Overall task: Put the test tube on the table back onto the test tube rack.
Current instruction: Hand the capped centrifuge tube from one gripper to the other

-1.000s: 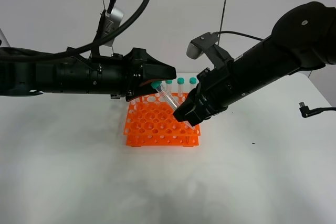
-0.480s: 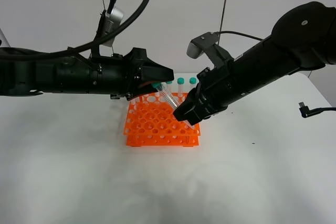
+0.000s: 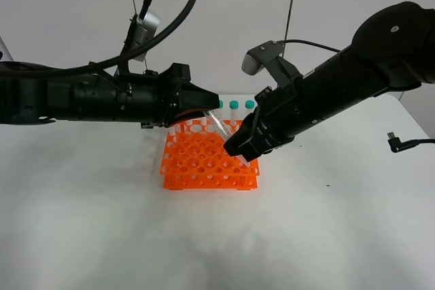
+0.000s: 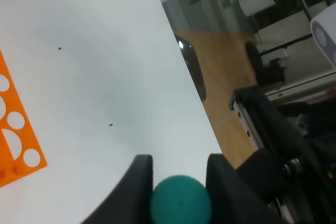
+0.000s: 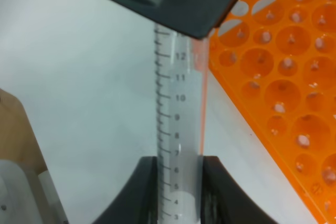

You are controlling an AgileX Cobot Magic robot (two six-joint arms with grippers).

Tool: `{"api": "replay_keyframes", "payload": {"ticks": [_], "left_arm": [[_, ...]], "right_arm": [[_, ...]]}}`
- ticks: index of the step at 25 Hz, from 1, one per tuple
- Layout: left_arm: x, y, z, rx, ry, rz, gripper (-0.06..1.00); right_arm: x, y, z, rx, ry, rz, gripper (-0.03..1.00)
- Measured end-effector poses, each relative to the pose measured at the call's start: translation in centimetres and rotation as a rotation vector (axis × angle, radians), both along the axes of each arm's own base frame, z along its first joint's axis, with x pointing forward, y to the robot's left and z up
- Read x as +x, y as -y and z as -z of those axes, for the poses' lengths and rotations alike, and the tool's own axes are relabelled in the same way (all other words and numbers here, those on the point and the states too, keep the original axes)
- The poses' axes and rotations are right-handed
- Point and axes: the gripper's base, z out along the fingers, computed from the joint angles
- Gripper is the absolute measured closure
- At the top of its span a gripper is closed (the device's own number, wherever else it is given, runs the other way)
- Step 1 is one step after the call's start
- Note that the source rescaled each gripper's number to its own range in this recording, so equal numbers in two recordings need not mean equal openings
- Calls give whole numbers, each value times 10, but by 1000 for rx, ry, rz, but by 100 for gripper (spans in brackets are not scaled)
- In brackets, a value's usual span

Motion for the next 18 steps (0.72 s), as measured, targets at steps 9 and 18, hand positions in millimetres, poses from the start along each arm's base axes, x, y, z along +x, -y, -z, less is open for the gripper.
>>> {"api": "replay_keyframes", "payload": {"ticks": [9, 18], "left_arm": [[0, 0, 0, -4, -1, 4, 94], [0, 0, 0, -4, -1, 4, 94]], "right_arm": [[2, 1, 0, -4, 20, 11, 51], [5, -3, -18, 9, 3, 14, -2]]}}
